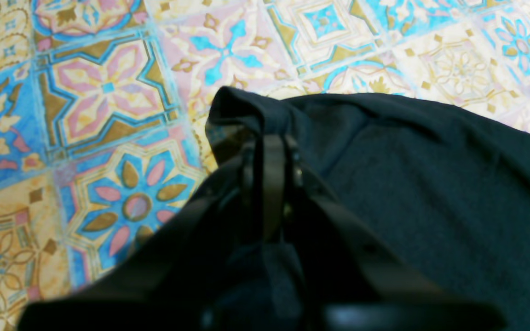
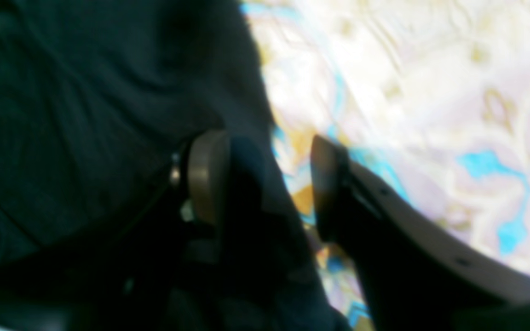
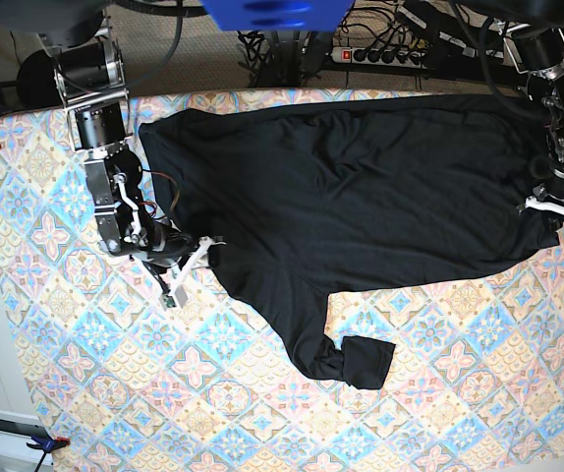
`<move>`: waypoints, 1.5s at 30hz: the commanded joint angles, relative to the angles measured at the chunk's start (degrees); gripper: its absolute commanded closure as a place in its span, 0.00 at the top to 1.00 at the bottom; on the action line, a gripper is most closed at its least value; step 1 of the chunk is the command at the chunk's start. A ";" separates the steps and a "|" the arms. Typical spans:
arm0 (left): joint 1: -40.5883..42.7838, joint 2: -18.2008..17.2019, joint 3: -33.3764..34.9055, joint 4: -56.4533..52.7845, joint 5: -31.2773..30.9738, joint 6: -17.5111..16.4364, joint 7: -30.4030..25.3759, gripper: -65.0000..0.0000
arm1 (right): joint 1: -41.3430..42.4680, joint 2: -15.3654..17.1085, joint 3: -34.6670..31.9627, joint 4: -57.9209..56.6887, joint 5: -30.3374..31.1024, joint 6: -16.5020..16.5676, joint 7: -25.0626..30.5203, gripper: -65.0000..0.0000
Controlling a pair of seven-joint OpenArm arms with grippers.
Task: Layout the t-shirt on the table in an organized manner, then fold the t-shirt properly
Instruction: 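Grasp the shirt side near the sleeve with the right gripper, then fold the shirt side lengthwise toward the collar edge with the right gripper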
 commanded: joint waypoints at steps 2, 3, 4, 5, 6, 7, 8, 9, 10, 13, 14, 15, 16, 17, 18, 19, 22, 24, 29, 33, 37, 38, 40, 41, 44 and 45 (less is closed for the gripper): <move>-0.59 -1.19 -0.48 1.05 -0.27 -0.06 -1.45 0.00 | 1.38 0.58 -0.41 0.43 0.48 0.21 1.58 0.49; -0.59 -1.19 -0.39 1.05 -0.27 -0.06 -1.45 0.00 | 1.38 0.58 -0.93 -0.01 0.48 0.21 1.85 0.50; -0.59 -1.19 -0.39 1.05 -0.27 -0.06 -1.45 0.00 | 1.38 0.58 -1.46 -0.45 0.48 0.21 1.85 0.51; -0.59 -1.19 -0.39 1.05 -0.27 -0.06 -1.45 0.00 | 1.38 0.58 -2.08 -1.07 0.48 0.21 1.94 0.51; -0.59 -1.19 -0.39 1.05 -0.27 -0.06 -1.45 0.00 | 1.38 0.58 -2.60 -1.60 0.48 0.21 1.94 0.51; -0.59 -1.19 -0.39 1.05 -0.27 -0.06 -1.45 0.00 | 1.38 0.58 -2.95 -1.95 0.48 0.21 2.29 0.51; -0.59 -1.19 -0.31 1.05 -0.27 -0.06 -1.45 0.00 | 1.38 0.58 -3.48 -2.12 0.48 0.21 2.81 0.51; -0.59 -1.19 -0.31 1.05 -0.27 -0.06 -1.45 0.00 | 1.38 0.58 -4.27 -2.12 0.48 0.21 3.17 0.50; -0.59 -1.19 -0.31 1.05 -0.27 -0.06 -1.45 0.00 | 1.38 0.58 -4.80 -2.12 0.48 0.21 3.34 0.49; -0.59 -1.19 -0.31 1.05 -0.27 -0.06 -1.45 0.00 | 1.38 0.58 -6.12 -2.12 0.48 0.21 3.43 0.41; -0.59 -1.19 -0.31 1.05 -0.27 -0.06 -1.45 0.00 | 1.38 0.58 -6.21 -2.12 0.48 0.21 3.43 0.37; -0.59 -1.19 -0.31 1.05 -0.27 -0.06 -1.45 0.00 | 1.38 0.58 -6.21 -2.12 0.48 0.21 3.43 0.32; -0.59 -1.19 -0.39 1.05 -0.27 -0.06 -1.45 0.00 | 1.38 0.58 -6.12 -2.12 0.48 0.21 3.43 0.27; -0.59 -1.19 -0.39 1.05 -0.27 -0.06 -1.45 0.00 | 1.38 0.58 -6.03 -2.12 0.48 0.21 3.43 0.21; -0.59 -1.19 -0.39 1.05 -0.27 -0.06 -1.45 0.00 | 1.38 0.58 -6.03 -2.12 0.48 0.21 3.43 0.17; -0.68 -1.19 -0.39 1.05 -0.27 -0.06 -1.45 0.00 | 1.38 0.58 -5.68 -2.12 0.48 0.21 3.52 0.11; -0.68 -1.19 -0.48 1.14 -0.27 -0.06 -1.45 0.00 | 1.30 0.58 -3.75 -1.68 0.48 0.21 3.52 0.05; -0.68 -1.19 -0.48 1.32 -0.27 -0.06 -1.45 0.00 | 1.12 0.58 -2.60 -1.60 0.57 0.21 3.43 0.04; -0.68 -1.19 -0.57 1.41 -0.27 -0.06 -1.45 0.00 | 1.12 0.67 0.30 2.98 0.83 0.30 3.25 0.00; -0.59 -1.19 -0.66 1.41 -0.27 -0.06 -1.45 0.00 | 0.94 0.93 0.39 8.95 1.01 0.30 2.81 0.00; 0.46 -1.46 -0.75 1.49 -0.36 -0.15 -1.80 0.00 | -1.69 1.02 0.56 11.77 1.01 0.30 2.73 0.00; 1.08 -1.46 -1.36 2.02 -0.36 -0.15 -1.80 0.00 | -2.66 1.11 1.27 12.73 1.01 0.30 2.73 0.00; 2.31 -1.37 -3.21 3.95 -0.36 -0.15 -1.80 0.00 | -4.86 1.11 3.02 14.32 1.01 0.30 2.73 0.00; 3.28 -1.37 -3.65 5.10 -0.36 -0.15 -1.80 0.00 | -6.18 1.11 3.90 15.28 1.01 0.56 2.73 0.00; 4.86 -1.28 -3.91 6.94 -0.36 -0.15 -1.80 0.00 | -9.08 1.11 5.48 18.27 1.01 3.82 2.64 0.00; 5.12 -1.28 -4.00 7.12 -0.36 -0.15 -1.80 0.00 | -9.87 1.11 5.84 18.98 1.01 4.34 2.20 0.00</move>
